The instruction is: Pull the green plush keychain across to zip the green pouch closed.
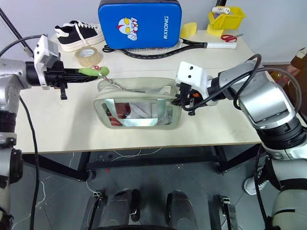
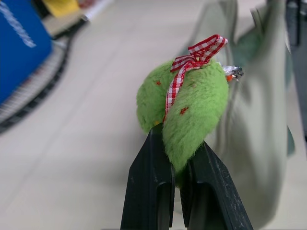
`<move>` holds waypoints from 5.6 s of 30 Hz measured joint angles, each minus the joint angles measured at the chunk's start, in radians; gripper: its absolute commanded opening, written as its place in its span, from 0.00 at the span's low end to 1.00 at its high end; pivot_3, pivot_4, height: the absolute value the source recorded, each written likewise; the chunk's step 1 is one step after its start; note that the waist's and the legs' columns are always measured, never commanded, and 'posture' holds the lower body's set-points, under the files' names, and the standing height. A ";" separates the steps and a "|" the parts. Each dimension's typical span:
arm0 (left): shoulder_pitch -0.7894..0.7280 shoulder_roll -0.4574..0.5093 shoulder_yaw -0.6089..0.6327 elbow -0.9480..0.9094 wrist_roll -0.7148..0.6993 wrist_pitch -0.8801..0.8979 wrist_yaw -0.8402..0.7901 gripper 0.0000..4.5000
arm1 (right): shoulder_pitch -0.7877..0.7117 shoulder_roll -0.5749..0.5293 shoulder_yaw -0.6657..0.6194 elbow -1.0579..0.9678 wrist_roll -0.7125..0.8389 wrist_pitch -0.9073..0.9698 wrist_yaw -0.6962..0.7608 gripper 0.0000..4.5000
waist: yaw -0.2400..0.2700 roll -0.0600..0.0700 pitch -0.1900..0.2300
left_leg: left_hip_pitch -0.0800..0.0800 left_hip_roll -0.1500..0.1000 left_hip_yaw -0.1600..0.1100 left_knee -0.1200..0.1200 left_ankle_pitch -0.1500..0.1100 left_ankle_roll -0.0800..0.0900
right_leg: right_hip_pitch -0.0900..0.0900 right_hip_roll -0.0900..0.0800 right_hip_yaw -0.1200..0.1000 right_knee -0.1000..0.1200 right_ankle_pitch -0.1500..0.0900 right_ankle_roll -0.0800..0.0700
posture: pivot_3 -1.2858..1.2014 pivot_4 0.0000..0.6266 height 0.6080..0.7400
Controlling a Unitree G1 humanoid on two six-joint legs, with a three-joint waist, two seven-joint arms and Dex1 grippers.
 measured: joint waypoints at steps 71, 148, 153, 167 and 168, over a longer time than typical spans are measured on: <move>0.196 -0.003 -0.009 -0.297 -0.006 0.108 0.100 0.00 | -0.150 0.123 -0.137 0.036 0.130 0.065 -0.031 0.99 | 0.002 0.000 0.000 | 0.002 0.001 0.000 0.001 0.000 0.001 | 0.001 0.001 0.003 0.001 0.000 0.000 | 0.52 0.24 1.00; 0.394 0.014 0.086 -0.592 -0.159 0.341 0.371 0.00 | 0.214 0.049 -0.256 0.033 0.041 0.195 -0.383 0.97 | 0.001 0.001 0.000 | 0.012 0.001 0.006 -0.015 0.005 0.007 | 0.006 0.000 0.012 -0.016 0.009 0.002 | 0.52 0.24 1.00; 0.391 0.016 0.083 -0.594 -0.163 0.340 0.367 0.00 | 0.214 -0.011 -0.308 0.049 0.084 0.185 -0.335 0.97 | 0.000 0.001 0.000 | 0.011 0.000 0.007 -0.015 0.004 0.008 | 0.006 0.000 0.012 -0.016 0.010 0.002 | 0.52 0.24 1.00; 0.156 0.044 -0.015 -0.301 -0.068 0.171 0.176 0.99 | 0.192 -0.018 -0.352 0.041 0.183 0.153 -0.292 1.00 | -0.002 0.001 0.000 | 0.005 0.000 0.007 -0.015 0.005 0.008 | 0.000 0.001 0.011 -0.016 0.010 0.003 | 0.52 0.24 1.00; 0.156 0.063 -0.009 -0.299 -0.074 0.175 0.151 0.99 | 0.195 -0.022 -0.356 0.033 0.193 0.143 -0.276 1.00 | -0.002 0.001 0.000 | 0.002 0.000 0.007 -0.015 0.005 0.008 | -0.003 0.001 0.012 -0.015 0.010 0.003 | 0.52 0.24 1.00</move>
